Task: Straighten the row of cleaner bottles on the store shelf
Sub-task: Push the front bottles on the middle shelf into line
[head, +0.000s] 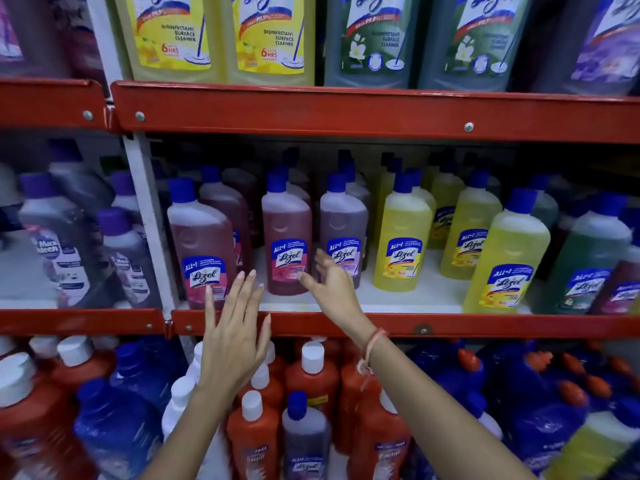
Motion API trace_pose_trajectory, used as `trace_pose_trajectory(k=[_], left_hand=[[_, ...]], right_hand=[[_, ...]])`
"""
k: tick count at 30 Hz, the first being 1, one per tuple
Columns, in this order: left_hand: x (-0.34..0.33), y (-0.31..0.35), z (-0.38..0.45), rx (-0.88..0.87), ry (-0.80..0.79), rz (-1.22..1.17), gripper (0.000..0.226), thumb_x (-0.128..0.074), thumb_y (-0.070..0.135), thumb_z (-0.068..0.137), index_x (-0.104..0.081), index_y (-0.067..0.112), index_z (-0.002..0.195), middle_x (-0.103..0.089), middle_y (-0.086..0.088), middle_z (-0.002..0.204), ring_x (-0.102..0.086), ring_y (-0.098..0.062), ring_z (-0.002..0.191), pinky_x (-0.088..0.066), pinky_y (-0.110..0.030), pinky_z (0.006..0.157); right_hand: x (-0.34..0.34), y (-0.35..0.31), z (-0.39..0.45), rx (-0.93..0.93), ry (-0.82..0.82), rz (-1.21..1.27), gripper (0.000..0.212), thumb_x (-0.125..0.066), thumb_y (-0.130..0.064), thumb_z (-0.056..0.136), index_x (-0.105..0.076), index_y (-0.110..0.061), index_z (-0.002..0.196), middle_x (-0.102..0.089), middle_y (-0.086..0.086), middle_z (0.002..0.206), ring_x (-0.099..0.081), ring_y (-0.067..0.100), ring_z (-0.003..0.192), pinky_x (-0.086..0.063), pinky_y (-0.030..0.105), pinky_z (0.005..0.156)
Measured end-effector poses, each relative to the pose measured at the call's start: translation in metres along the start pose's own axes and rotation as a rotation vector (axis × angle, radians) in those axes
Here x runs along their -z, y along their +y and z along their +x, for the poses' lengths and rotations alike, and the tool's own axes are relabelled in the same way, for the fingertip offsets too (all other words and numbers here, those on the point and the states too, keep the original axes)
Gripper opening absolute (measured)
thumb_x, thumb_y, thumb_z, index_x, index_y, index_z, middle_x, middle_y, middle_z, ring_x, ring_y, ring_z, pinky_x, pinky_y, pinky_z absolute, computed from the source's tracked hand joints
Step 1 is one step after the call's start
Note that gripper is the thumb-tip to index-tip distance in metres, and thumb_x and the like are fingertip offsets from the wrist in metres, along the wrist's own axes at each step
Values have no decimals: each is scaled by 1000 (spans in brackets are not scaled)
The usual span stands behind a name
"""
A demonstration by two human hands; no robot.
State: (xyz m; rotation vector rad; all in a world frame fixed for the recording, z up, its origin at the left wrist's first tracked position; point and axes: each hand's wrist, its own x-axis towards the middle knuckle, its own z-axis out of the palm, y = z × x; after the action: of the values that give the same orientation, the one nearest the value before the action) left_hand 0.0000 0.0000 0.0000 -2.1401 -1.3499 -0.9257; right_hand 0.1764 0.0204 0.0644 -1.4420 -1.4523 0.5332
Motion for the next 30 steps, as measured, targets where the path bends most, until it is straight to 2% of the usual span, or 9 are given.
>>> trace_pose_trajectory(k=[2,5,9,12,20,30], left_hand=[[0,0,-2,23,-17,-21,53,-40,33,95,-48,6,139,-40,-12,154,-32,-25,145,-18,-63,117],[-10,-3,-11,6,-63,-48,53,-36,38,96,-48,10,139,-40,-11,154,-32,-23,145,-16,-65,116],[-16,-8,-14,10,-102,-60,55,-33,44,97,-45,15,142,-40,-6,155,-31,-19,145,-8,-65,117],[-17,-5,-14,23,-96,-91,55,-33,45,97,-45,16,141,-42,-4,154,-32,-18,144,-6,-64,118],[-19,-10,-16,5,-114,-100,58,-34,44,96,-38,16,146,-36,-4,157,-26,-19,147,-8,-65,117],[-21,-9,-18,8,-116,-75,68,-36,47,94,-26,13,152,-30,-7,159,-23,-21,148,-13,-66,116]], right_hand=[[-8,-1,4,7,-5,-46,77,-63,-36,79,-34,-8,145,-61,12,133,-57,28,123,-45,43,105],[-15,-6,8,-25,5,-79,75,-64,-28,86,-27,-6,147,-62,13,130,-59,29,118,-47,37,98],[-19,-9,12,-23,35,-91,75,-63,-32,88,-24,-8,147,-62,16,128,-59,34,116,-48,41,96],[-22,-9,15,-35,38,-82,75,-65,-35,86,-27,-7,144,-62,18,126,-61,36,113,-49,45,95],[-23,-6,16,-53,66,-25,66,-73,-34,79,-44,-4,130,-65,15,122,-63,30,111,-52,41,92],[-14,-2,10,-58,21,-2,60,-75,-35,77,-49,-8,124,-67,13,121,-65,28,107,-56,45,90]])
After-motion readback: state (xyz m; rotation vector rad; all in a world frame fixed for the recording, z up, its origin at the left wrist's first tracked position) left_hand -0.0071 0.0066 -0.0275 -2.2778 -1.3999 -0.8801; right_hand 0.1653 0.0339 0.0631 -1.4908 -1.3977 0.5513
